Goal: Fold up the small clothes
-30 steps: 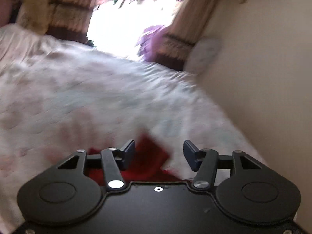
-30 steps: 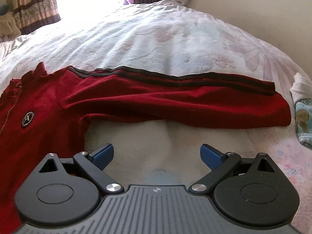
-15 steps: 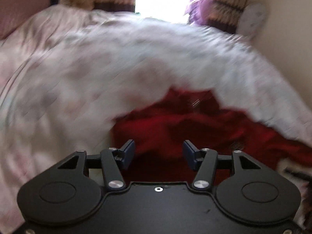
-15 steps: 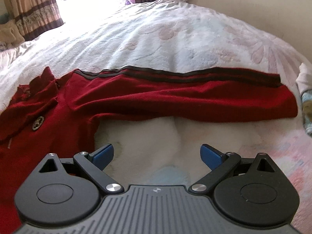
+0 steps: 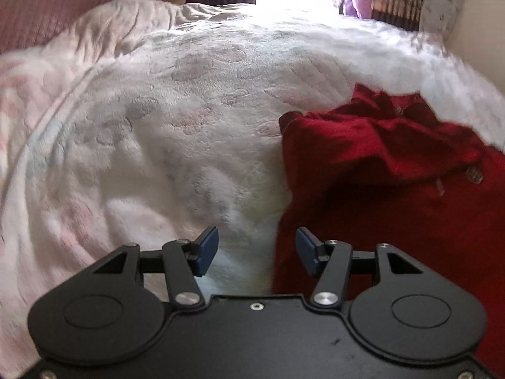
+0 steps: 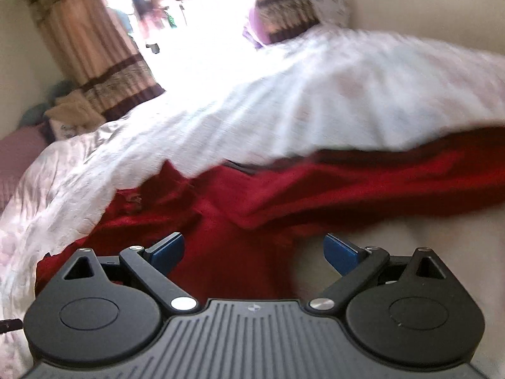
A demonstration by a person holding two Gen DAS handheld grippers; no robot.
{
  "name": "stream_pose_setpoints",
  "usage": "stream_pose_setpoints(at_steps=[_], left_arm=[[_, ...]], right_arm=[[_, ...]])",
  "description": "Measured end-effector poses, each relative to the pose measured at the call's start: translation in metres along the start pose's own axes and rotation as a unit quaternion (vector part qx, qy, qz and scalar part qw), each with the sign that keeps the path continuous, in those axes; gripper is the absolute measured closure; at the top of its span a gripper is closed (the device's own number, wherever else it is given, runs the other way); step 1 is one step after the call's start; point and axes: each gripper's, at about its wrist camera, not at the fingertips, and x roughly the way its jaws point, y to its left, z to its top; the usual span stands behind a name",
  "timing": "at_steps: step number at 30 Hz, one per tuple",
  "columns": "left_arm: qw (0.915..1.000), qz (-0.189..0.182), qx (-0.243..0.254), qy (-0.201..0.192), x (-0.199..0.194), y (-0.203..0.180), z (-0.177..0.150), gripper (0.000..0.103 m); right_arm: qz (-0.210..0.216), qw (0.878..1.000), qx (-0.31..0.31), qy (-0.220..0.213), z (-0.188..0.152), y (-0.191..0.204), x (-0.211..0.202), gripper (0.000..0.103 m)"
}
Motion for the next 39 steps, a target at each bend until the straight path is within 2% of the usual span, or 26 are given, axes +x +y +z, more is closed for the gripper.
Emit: stream_pose_setpoints(at_steps=[4,8,13,15,16,17,18,19,20,23,25,29,32,36,39], left_arm=[[0.9997,-0.011,0.01,-0.019,0.0,0.005,0.007,0.047],[0.9997,-0.008,0.014,-0.021,-0.003,0.008,0.007,0.047],[0.9997,0.003,0.025,-0.007,0.009,0.011,0.006,0.047],[0.9997,-0.002,0.022,-0.008,0.007,0.015,0.005,0.047],[0.9998,-0.007,0.018,-0.01,0.005,0.017,0.005,0.047],[0.9998,-0.011,0.014,-0.012,0.002,0.02,0.005,0.047],[0.9998,-0.013,0.009,-0.015,0.0,0.022,0.006,0.047],[0.9997,-0.015,0.002,-0.017,-0.002,0.024,0.007,0.047],[0.9997,-0.017,-0.004,-0.019,-0.004,0.026,0.008,0.047],[0.9993,-0.023,-0.013,-0.028,-0.01,0.029,0.01,0.047],[0.9992,-0.019,-0.012,-0.032,-0.013,0.03,0.011,0.047],[0.9991,-0.02,-0.023,-0.03,-0.016,0.033,0.01,0.047],[0.999,-0.015,-0.03,-0.031,-0.017,0.036,0.009,0.047],[0.9986,-0.013,-0.043,-0.026,-0.02,0.039,0.007,0.047],[0.9981,-0.017,-0.055,-0.022,-0.021,0.041,0.008,0.047]], right_arm=[[-0.017,1.0,-0.011,0.023,0.018,0.039,0.048,0.0],[-0.001,0.998,-0.005,0.055,0.02,0.068,0.096,0.003],[-0.07,0.993,-0.049,0.076,0.009,0.1,0.125,0.008],[-0.094,0.99,-0.079,0.073,0.006,0.108,0.126,0.023],[-0.109,0.987,-0.093,0.072,0.004,0.111,0.126,0.037],[-0.118,0.985,-0.103,0.069,0.003,0.113,0.127,0.055],[-0.122,0.984,-0.108,0.068,0.002,0.113,0.127,0.064],[-0.133,0.983,-0.108,0.066,0.005,0.113,0.126,0.081],[-0.137,0.983,-0.102,0.062,0.006,0.11,0.124,0.086],[-0.121,0.989,-0.07,0.056,0.012,0.102,0.116,0.09],[-0.125,0.988,-0.079,0.049,0.017,0.105,0.111,0.091],[-0.149,0.983,-0.104,-0.012,0.024,0.121,0.076,0.092],[-0.175,0.98,-0.074,-0.051,0.031,0.12,0.041,0.092],[-0.208,0.977,-0.044,-0.031,0.024,0.105,0.025,0.092],[-0.231,0.97,-0.075,0.012,0.004,0.098,0.043,0.087]])
